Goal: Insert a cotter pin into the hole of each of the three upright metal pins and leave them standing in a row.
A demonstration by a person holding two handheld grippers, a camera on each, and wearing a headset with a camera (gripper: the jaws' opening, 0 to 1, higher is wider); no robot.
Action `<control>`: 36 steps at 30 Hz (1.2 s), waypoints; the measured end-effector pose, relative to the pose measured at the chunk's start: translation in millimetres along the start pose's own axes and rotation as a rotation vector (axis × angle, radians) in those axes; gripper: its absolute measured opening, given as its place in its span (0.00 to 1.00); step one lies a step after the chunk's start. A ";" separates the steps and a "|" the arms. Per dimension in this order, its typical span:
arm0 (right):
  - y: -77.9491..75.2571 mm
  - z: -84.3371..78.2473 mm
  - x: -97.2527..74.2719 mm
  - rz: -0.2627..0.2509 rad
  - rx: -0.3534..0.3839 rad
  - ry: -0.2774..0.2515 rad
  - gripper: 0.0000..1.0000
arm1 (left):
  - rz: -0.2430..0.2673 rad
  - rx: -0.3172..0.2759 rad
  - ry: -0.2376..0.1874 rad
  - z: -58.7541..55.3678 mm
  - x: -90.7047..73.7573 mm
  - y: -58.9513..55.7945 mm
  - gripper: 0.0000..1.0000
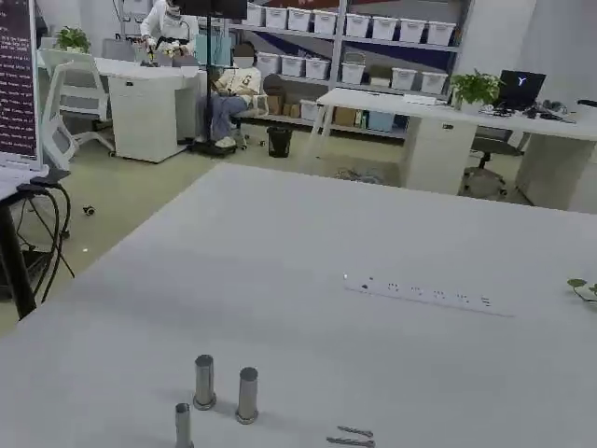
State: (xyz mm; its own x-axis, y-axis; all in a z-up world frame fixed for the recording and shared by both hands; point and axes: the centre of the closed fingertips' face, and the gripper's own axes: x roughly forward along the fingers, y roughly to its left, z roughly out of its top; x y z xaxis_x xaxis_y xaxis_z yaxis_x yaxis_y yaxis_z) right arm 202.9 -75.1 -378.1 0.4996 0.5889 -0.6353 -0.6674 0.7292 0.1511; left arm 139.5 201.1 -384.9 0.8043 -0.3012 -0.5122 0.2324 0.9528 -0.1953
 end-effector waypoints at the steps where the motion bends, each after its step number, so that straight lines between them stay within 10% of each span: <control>1: -2.1 0.7 0.2 0.001 0.005 0.002 0.84 | -0.002 -0.008 -0.002 0.4 0.5 0.6 0.99; 26: 10.4 24.0 3.5 0.002 0.012 -0.068 0.98 | -0.072 0.005 -0.024 16.0 -4.8 2.9 0.99; 36: 10.3 20.1 4.6 0.005 0.005 -0.045 0.98 | -0.118 -0.046 -0.146 38.8 -10.5 0.6 0.99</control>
State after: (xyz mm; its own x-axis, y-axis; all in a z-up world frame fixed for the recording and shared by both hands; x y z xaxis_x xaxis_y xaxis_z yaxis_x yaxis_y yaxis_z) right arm 209.4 -57.9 -364.3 0.5209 0.6075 -0.5997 -0.6674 0.7278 0.1577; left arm 152.4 206.3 -347.2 0.8444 -0.3988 -0.3577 0.3071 0.9074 -0.2868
